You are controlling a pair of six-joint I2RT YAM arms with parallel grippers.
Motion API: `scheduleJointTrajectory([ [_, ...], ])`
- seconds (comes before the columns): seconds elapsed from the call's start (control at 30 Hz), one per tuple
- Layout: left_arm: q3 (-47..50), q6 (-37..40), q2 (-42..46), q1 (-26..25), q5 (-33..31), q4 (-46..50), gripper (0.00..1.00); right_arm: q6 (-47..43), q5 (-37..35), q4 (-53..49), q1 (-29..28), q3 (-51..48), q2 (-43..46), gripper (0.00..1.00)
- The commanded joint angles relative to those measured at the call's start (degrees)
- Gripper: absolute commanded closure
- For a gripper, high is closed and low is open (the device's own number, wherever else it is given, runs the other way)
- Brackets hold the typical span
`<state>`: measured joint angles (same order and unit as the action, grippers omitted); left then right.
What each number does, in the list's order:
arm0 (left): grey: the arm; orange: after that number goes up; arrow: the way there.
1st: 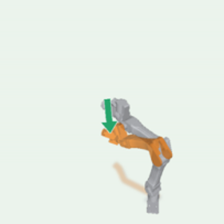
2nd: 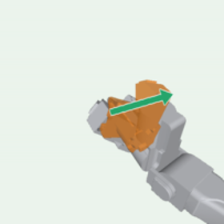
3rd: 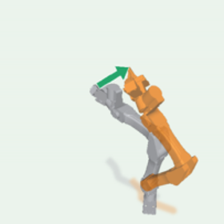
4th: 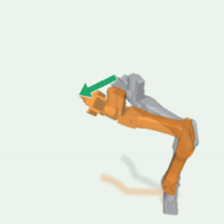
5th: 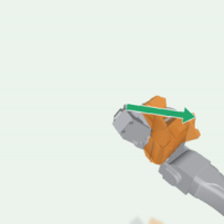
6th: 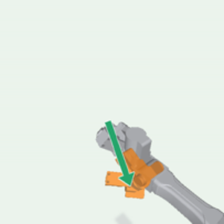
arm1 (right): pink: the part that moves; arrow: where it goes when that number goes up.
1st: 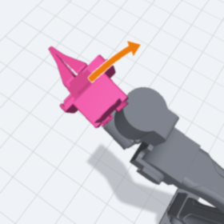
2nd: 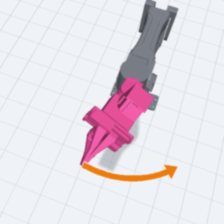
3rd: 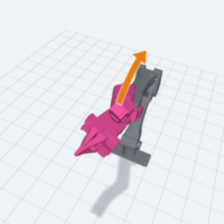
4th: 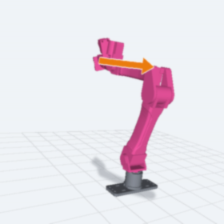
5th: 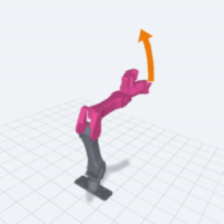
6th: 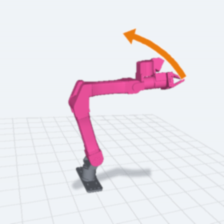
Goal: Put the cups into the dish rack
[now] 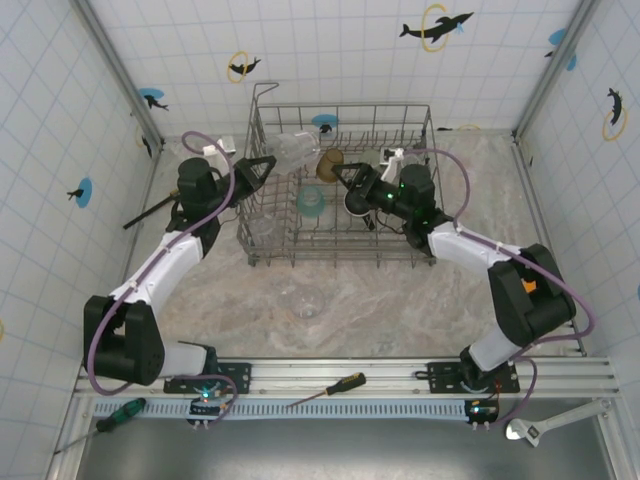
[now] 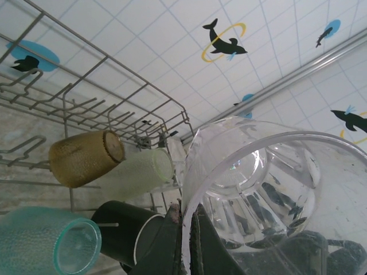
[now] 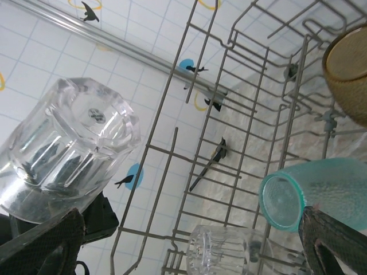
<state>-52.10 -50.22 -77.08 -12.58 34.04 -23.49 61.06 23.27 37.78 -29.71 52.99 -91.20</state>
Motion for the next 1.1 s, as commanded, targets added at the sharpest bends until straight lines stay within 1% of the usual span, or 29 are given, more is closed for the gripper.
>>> scheduleJointTrajectory([
  [0.0, -0.02, -1.12, -1.00, -0.95, 0.14, -5.33, 1.00, 3.49, 1.95, 7.09, -0.78, 4.03, -2.21, 0.00],
  [0.1, 0.24, -1.07, -1.81, -1.04, -0.03, -6.23, 1.00, 7.39, 3.47, 11.67, -0.78, 5.49, -4.45, 0.00],
  [0.33, 0.65, -2.65, -4.41, -1.51, 0.63, -9.63, 1.00, 12.90, 1.83, 17.59, -1.00, 7.12, -7.17, 0.00],
  [0.63, 0.77, -3.57, -6.54, -3.08, 1.20, -11.93, 1.00, 17.52, -0.21, 19.83, -1.20, 8.92, -10.17, 0.00],
  [0.83, 0.77, -3.21, -7.05, -3.84, 1.06, -12.44, 1.00, 22.24, -0.77, 22.01, -1.45, 9.48, -12.39, 0.00],
  [0.87, 0.77, -3.20, -7.19, -3.92, 1.04, -12.53, 1.00, 22.90, -2.84, 22.45, -1.48, 9.56, -12.72, 0.00],
  [1.07, 0.69, -3.57, -7.95, -4.47, 1.20, -13.25, 1.00, 24.40, -4.41, 22.43, -2.31, 10.99, -14.01, 0.00],
])
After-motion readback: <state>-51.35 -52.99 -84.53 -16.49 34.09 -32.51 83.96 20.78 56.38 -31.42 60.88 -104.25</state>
